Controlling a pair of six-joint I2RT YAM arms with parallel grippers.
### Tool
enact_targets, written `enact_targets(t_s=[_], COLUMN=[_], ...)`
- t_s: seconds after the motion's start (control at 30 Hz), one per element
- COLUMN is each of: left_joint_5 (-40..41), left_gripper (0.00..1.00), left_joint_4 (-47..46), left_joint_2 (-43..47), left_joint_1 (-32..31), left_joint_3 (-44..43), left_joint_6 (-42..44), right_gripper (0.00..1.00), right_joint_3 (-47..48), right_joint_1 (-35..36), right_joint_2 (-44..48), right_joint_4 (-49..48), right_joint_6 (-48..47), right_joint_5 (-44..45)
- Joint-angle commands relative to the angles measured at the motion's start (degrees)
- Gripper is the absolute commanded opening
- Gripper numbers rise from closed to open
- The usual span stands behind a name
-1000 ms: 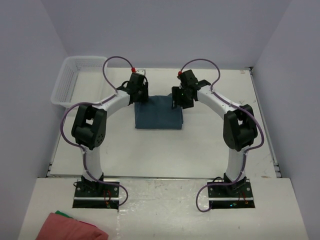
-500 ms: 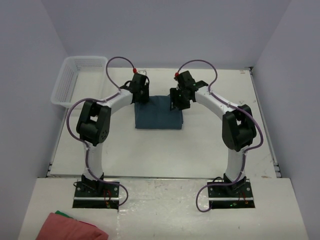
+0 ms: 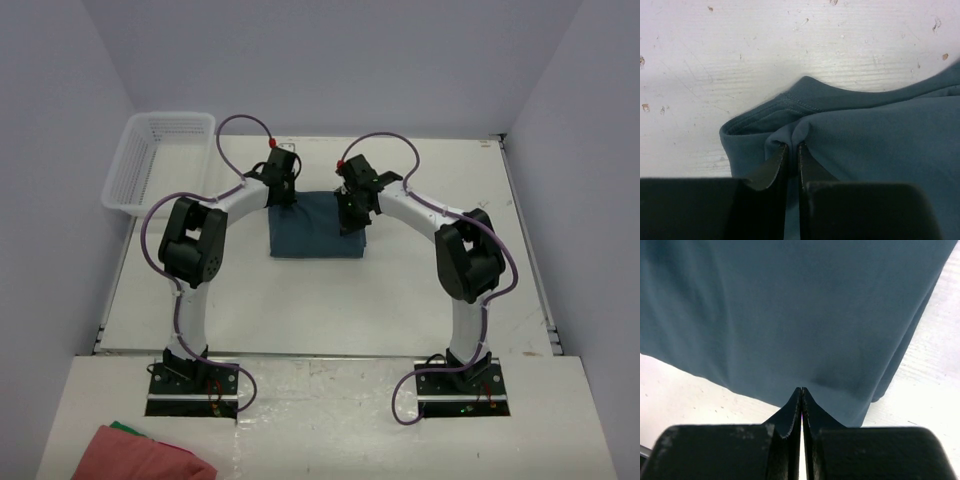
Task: Fold and stack the t-shirts
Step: Fold the long partially folded tshirt into a neat square
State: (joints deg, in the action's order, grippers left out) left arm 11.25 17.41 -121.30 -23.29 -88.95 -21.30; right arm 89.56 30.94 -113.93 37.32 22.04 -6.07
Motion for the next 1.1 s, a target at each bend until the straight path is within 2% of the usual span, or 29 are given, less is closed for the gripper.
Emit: enact_targets(t_s=[0.0,0.23,0.37,0.53,0.8,1.0,1.07], left_joint_5=[2.5,3.3,3.7,7.0,11.8,14.7,21.0], left_gripper=[0.08,0.04,0.04,0.06,0.05,0.07,0.09], left_joint_4=[-0.3,0.4,0.4,2.2,3.4,-0.6,-0.2], left_joint_2=[4.0,10.5,15.5,17.7,11.8,4.5,1.6], left_joint_1=[0.1,0.0,-0.3,-0.4,0.7,4.9,5.6], left_joint_3=[-1.2,1.0,3.0,3.5,4.4,1.9,0.0], left_joint_6=[1.3,1.2,1.1,1.2,-0.3,0.8,1.2], right_gripper=[0.00,0.00,0.00,0.00,0.00,0.00,0.00], right_joint_3=[-1.3,-3.5,-4.5,-4.3,0.6,2.7,3.7], right_joint_1=[1.1,1.8,2.1,2.2,2.2,2.1,2.0], right_joint_2=[-0.1,-0.5,-0.5,0.3,-1.3,-0.9,-1.6], right_joint_4=[-1.5,-2.7,-3.1,-2.9,0.0,1.7,2.8], right_joint_6=[0.3,0.7,1.0,1.2,0.5,-0.8,-1.6], right_joint_5=[-1.1,-0.7,-0.7,0.0,1.2,1.9,2.1])
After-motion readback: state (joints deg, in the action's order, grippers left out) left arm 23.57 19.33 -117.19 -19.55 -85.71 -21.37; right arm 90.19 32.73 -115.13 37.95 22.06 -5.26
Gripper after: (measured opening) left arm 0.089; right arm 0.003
